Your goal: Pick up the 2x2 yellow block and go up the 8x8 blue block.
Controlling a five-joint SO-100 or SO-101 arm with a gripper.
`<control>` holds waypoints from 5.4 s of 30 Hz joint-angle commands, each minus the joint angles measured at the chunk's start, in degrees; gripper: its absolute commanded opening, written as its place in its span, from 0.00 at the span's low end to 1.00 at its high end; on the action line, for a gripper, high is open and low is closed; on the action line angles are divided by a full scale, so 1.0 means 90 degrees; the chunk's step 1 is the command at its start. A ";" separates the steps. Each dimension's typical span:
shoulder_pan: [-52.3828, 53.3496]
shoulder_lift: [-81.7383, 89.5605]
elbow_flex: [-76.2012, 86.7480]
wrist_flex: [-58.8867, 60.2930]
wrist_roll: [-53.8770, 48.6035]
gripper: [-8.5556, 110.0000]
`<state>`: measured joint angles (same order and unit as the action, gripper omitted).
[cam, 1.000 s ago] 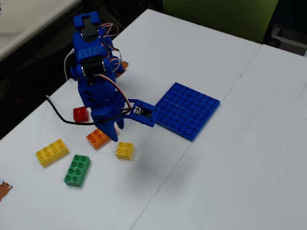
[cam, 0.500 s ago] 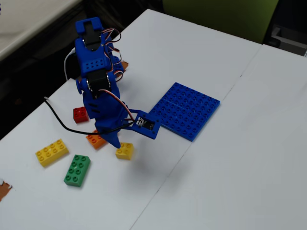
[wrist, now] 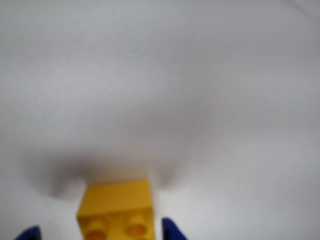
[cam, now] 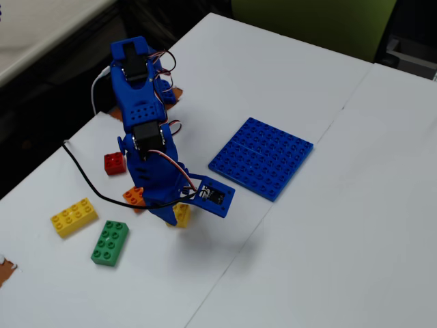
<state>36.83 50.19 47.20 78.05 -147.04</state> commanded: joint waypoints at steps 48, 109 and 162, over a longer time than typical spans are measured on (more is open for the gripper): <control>-0.0234 0.0225 -0.0361 -0.0068 0.0820 0.07; -0.4219 0.2627 -0.0762 0.2412 0.6426 0.07; -0.3955 0.1729 -0.1182 0.2412 0.6396 0.07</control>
<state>0.70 65.04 39.29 99.40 -88.95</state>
